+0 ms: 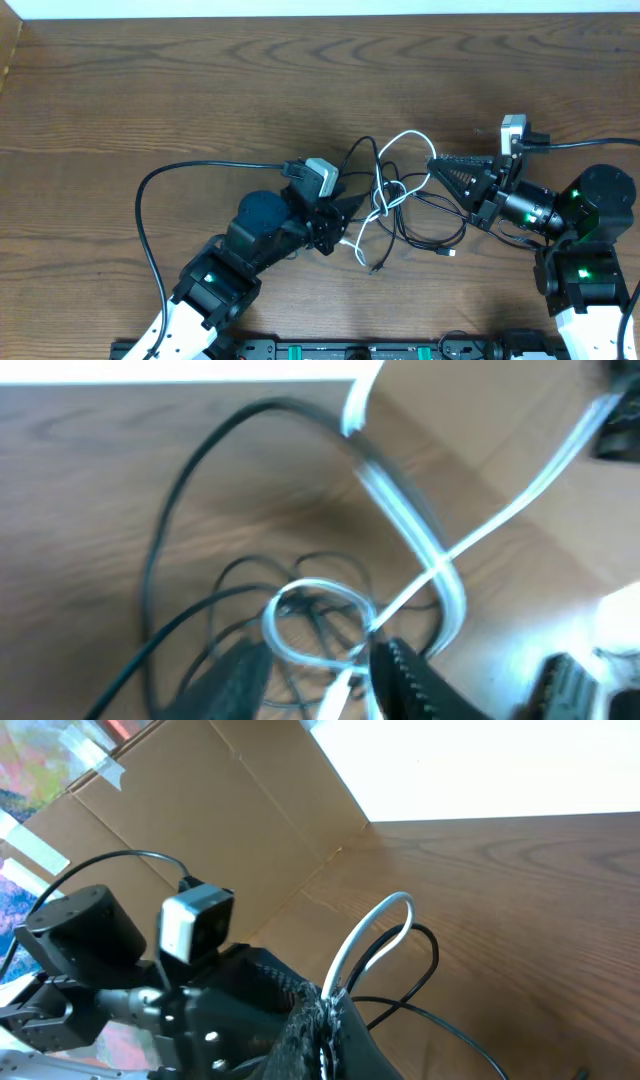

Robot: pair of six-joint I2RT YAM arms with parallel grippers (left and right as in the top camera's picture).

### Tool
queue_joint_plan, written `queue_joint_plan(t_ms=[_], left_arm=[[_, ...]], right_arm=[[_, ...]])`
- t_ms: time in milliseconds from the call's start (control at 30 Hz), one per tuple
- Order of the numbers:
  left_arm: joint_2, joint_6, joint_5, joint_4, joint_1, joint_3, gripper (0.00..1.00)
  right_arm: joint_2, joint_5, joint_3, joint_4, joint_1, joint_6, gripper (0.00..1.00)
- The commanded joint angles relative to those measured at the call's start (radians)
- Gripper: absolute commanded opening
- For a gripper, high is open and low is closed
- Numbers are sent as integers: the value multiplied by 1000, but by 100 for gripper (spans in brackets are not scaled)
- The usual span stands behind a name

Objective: Untangle cables

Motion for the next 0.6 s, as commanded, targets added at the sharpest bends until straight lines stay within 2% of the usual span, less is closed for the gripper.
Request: queue_joint_plan(t_ms=[0,133,567], left_arm=[[-1,2,160,45,2,13,48],[-1,2,185,43,2,13,54],[39,-2,192,94,-5,13,54]], right_arm=[[12,-13,15,3,-5,3,1],[20,-14,15,3,-4,4,1],[20,-92,15,3,-2,4,1]])
